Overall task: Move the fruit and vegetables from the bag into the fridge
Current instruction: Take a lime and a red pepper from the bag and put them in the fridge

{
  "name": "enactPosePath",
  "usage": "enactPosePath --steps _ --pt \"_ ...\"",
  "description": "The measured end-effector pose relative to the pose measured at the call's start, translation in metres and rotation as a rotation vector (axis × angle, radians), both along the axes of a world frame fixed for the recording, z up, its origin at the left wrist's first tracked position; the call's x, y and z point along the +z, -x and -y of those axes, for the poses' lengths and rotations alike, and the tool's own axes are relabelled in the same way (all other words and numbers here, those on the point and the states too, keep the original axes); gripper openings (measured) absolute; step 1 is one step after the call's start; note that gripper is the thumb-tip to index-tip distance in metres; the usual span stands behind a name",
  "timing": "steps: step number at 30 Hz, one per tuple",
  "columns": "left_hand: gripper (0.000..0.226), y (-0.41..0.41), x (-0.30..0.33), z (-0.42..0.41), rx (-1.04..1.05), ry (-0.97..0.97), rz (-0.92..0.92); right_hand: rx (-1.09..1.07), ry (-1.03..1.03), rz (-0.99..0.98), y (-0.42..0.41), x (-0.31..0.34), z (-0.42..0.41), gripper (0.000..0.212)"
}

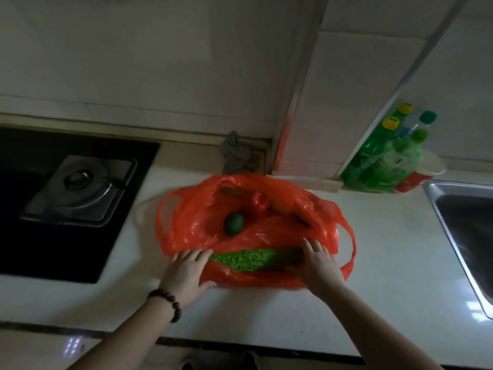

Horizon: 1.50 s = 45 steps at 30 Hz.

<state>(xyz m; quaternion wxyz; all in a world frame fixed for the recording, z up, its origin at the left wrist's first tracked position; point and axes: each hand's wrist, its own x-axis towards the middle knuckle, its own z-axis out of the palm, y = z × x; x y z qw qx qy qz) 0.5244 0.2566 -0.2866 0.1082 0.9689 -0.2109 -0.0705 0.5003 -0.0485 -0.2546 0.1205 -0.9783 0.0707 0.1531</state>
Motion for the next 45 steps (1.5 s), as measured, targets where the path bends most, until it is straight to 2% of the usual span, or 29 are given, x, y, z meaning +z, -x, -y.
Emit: enactPosePath --steps 3,5,7,10,12,15,19,21,25,29,32,35,37,40,45 --pt "0.063 -0.005 0.013 0.005 0.020 0.099 0.136 0.084 -0.053 0.189 -0.016 0.012 -0.015 0.064" --pt "0.055 -0.016 0.024 0.020 0.047 0.195 0.186 0.230 -0.077 0.343 -0.040 0.020 -0.028 0.056" --pt "0.047 -0.030 0.032 0.037 0.073 0.233 0.210 0.383 -0.089 0.413 -0.072 0.026 -0.042 0.053" --pt "0.044 -0.049 0.033 0.058 0.102 0.227 0.180 0.614 0.030 0.318 -0.117 0.028 -0.055 0.056" --pt "0.046 -0.057 0.030 0.067 0.128 0.226 0.146 0.676 0.158 0.208 -0.138 0.026 -0.055 0.062" --pt "0.051 -0.068 0.023 0.076 0.166 0.191 0.066 0.552 0.129 0.054 -0.150 0.019 -0.046 0.063" --pt "0.079 -0.084 0.012 0.085 0.245 0.103 -0.071 0.452 0.033 0.097 -0.147 0.010 -0.036 0.068" --pt "0.084 -0.089 0.008 0.088 0.278 0.057 -0.160 0.409 -0.007 0.119 -0.144 0.007 -0.032 0.071" --pt "0.075 -0.091 0.000 0.091 0.333 0.088 -0.205 0.294 -0.131 0.158 -0.135 0.008 -0.023 0.084" --pt "0.066 -0.088 -0.001 0.093 0.399 0.141 -0.186 0.215 -0.221 0.263 -0.128 0.015 -0.020 0.084" --pt "0.070 -0.084 0.002 0.096 0.485 0.295 -0.205 0.180 -0.281 0.313 -0.126 0.020 -0.021 0.082" --pt "0.071 -0.079 0.009 0.097 0.546 0.530 -0.144 0.146 -0.338 0.363 -0.123 0.025 -0.022 0.082" --pt "0.062 -0.075 0.018 0.091 0.567 0.631 -0.045 0.115 -0.405 0.416 -0.122 0.032 -0.024 0.081" --pt "0.051 -0.069 0.038 0.073 0.612 0.693 0.092 0.083 -0.510 0.477 -0.119 0.046 -0.037 0.078" --pt "0.052 -0.053 0.075 0.018 0.712 0.769 0.222 0.154 -0.634 0.508 -0.114 0.073 -0.097 0.073"
